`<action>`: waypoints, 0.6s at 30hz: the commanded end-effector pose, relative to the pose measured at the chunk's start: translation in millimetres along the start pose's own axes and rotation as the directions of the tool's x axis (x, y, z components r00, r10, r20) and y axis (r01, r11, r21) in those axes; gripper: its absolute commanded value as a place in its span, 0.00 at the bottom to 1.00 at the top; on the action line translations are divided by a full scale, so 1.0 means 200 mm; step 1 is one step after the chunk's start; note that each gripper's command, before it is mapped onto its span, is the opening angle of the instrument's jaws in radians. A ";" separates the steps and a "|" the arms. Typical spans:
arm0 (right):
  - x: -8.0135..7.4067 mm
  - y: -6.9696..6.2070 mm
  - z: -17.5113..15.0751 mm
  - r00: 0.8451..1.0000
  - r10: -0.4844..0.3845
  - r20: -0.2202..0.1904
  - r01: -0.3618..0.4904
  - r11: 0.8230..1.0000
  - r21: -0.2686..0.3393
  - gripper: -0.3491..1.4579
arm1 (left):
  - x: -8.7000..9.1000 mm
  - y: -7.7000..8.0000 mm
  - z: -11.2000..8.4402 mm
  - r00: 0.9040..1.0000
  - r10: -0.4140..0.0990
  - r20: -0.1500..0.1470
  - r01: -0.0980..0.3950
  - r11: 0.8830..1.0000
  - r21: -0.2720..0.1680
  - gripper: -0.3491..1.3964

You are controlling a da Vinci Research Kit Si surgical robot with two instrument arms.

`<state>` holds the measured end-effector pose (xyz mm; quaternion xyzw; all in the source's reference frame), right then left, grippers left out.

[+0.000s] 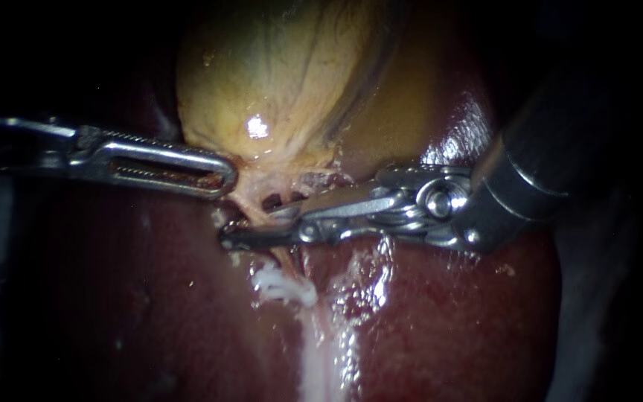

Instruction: Going back third clip left tube

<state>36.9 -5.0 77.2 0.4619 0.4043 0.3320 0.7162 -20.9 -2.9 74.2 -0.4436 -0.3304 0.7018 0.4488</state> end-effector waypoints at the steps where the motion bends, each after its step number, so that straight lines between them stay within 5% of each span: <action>1: 0.000 0.000 0.000 1.000 0.001 0.000 -0.001 1.000 0.000 0.00 | 0.000 0.000 0.000 1.000 0.000 0.000 0.000 1.000 0.001 0.00; 6: -0.001 0.000 0.000 1.000 0.000 -0.018 0.000 1.000 -0.027 0.03 | 0.000 0.000 0.000 1.000 0.000 0.000 0.000 1.000 0.000 0.00; 10: -0.001 0.000 0.000 0.997 -0.072 -0.026 0.071 0.996 -0.048 0.32 | 0.000 0.000 0.000 1.000 0.000 -0.001 0.000 1.000 0.003 0.00; 18: -0.004 0.000 0.005 0.998 -0.035 -0.042 0.034 0.999 -0.043 0.45 | 0.000 0.000 0.000 1.000 0.001 -0.001 -0.001 1.000 0.003 0.00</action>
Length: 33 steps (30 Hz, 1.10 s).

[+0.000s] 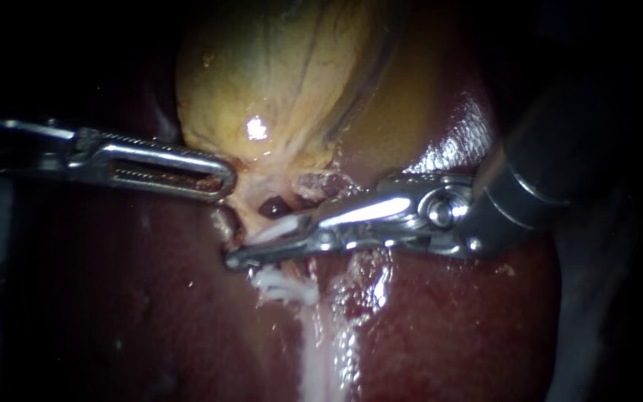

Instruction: Going back third clip left tube

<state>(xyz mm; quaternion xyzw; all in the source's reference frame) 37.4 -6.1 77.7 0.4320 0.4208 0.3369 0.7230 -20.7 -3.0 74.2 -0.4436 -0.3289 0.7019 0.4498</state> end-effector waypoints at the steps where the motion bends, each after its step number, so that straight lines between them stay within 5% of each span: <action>1: 0.000 0.000 0.000 1.000 0.002 -0.001 -0.002 1.000 -0.001 0.45 | 0.000 0.000 0.000 1.000 0.000 0.001 0.000 1.000 0.000 0.00; 11: 0.001 -0.002 -0.002 0.999 0.012 -0.031 -0.014 0.999 -0.035 0.47 | 0.000 0.000 -0.001 1.000 0.001 0.001 -0.001 1.000 -0.001 0.00; 19: 0.002 -0.006 -0.013 0.996 -0.085 -0.030 0.083 0.996 -0.045 0.47 | -0.001 0.000 -0.001 1.000 0.001 0.000 -0.001 1.000 0.001 0.00; 33: 0.005 -0.018 -0.059 0.962 -0.273 -0.032 0.270 0.961 -0.062 0.47 | -0.001 -0.001 -0.001 1.000 0.001 -0.002 -0.001 1.000 0.003 0.00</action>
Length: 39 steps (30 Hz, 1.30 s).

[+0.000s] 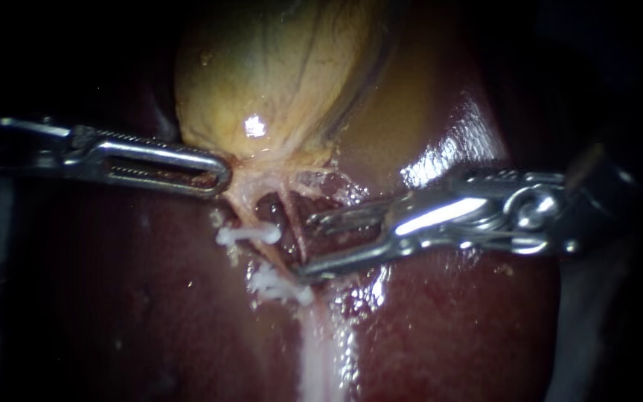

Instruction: Going back third clip left tube

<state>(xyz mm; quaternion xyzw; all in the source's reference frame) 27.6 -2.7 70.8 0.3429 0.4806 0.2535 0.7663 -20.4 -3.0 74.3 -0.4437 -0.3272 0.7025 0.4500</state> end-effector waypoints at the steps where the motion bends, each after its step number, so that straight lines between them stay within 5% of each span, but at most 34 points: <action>1: 0.000 -0.001 -0.005 1.000 -0.013 -0.006 0.013 1.000 0.004 0.47 | 0.000 0.000 0.000 1.000 0.000 0.000 0.000 1.000 0.000 0.00; 15: -0.003 -0.009 -0.035 0.988 -0.153 -0.009 0.153 0.988 0.003 0.47 | -0.001 -0.002 0.003 1.000 0.001 -0.002 -0.001 1.000 0.003 0.00; 28: -0.001 -0.011 -0.035 0.987 -0.162 -0.017 0.162 0.987 0.005 0.47 | -0.007 -0.013 0.032 1.000 0.013 -0.008 -0.013 1.000 0.014 0.00; 39: 0.000 -0.011 -0.033 0.987 -0.161 -0.018 0.161 0.987 0.003 0.47 | -0.007 -0.013 0.035 1.000 0.015 -0.006 -0.015 1.000 0.011 0.00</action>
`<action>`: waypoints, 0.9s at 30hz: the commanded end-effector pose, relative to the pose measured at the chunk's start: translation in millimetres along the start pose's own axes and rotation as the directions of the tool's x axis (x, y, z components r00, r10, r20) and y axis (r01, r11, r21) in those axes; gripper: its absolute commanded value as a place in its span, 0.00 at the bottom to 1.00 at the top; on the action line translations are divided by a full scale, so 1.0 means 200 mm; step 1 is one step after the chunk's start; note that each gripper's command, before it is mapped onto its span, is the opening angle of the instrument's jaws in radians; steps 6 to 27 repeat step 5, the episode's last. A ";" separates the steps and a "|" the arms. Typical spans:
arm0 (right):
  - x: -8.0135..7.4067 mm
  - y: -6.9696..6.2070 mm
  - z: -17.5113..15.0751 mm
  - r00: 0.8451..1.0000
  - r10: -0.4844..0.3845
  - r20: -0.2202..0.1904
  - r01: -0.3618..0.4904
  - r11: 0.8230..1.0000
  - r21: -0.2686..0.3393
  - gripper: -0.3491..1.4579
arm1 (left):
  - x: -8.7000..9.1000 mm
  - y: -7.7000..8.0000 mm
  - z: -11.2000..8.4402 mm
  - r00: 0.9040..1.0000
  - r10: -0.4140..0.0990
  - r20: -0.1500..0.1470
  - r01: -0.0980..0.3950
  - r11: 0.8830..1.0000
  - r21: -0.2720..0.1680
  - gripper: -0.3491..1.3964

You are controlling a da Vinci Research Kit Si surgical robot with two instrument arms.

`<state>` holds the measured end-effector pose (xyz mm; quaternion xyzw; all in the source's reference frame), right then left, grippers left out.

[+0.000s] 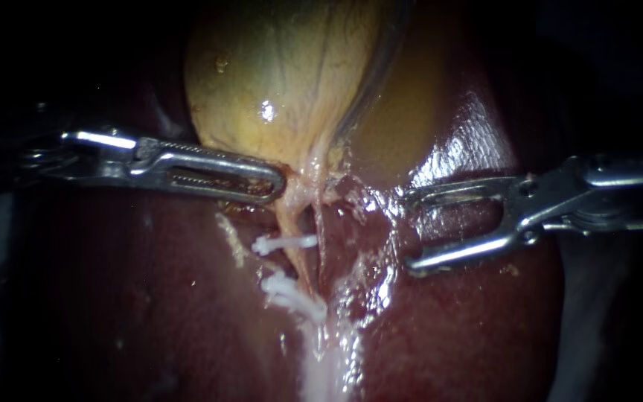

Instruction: Going back third clip left tube

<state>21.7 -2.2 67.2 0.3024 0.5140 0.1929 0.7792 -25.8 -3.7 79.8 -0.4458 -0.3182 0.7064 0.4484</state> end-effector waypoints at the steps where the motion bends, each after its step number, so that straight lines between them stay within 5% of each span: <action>1: 0.000 0.000 0.000 1.000 0.000 0.000 0.000 1.000 0.000 0.47 | 0.000 0.000 0.000 1.000 -0.001 0.000 0.001 1.000 -0.001 0.00; 27: 0.000 0.000 0.000 1.000 0.000 0.000 0.000 1.000 0.000 0.47 | 0.000 0.000 0.000 1.000 -0.001 0.000 0.001 1.000 -0.001 0.00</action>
